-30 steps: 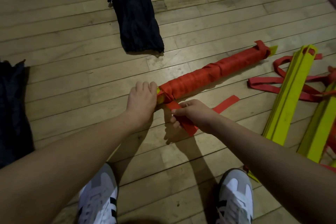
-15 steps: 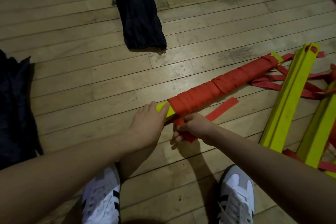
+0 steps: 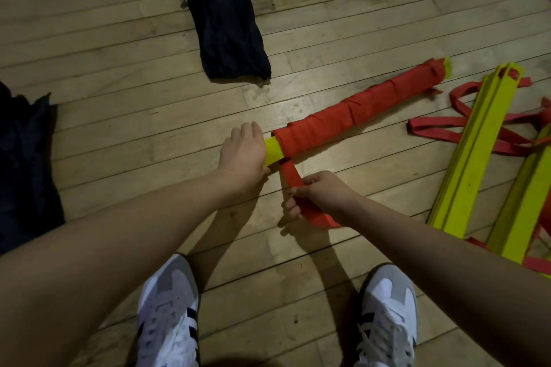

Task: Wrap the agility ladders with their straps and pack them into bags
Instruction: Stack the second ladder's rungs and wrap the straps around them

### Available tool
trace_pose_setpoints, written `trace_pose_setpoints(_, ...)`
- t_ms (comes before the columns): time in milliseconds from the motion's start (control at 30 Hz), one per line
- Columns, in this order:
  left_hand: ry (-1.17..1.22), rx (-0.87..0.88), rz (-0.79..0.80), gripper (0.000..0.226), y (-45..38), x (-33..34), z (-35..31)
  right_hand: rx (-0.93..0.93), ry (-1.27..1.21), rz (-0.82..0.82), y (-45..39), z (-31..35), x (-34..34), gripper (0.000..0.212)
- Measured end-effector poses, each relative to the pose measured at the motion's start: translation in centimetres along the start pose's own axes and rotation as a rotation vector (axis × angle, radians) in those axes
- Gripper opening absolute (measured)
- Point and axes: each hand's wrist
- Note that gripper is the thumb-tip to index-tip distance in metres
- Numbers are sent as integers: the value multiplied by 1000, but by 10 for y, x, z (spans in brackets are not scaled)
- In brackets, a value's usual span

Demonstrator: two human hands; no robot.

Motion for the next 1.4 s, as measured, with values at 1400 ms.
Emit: trace_pose_setpoints(1400, 33, 126, 21, 44, 30, 12, -6, -166, 253, -107, 9, -16, -4, 19)
Point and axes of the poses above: each hand's wrist, its own y-axis away from the middle knuckle, its own x-axis out of the palm, z = x × y, and after that the axes turned 6 degrees about z, right-handed
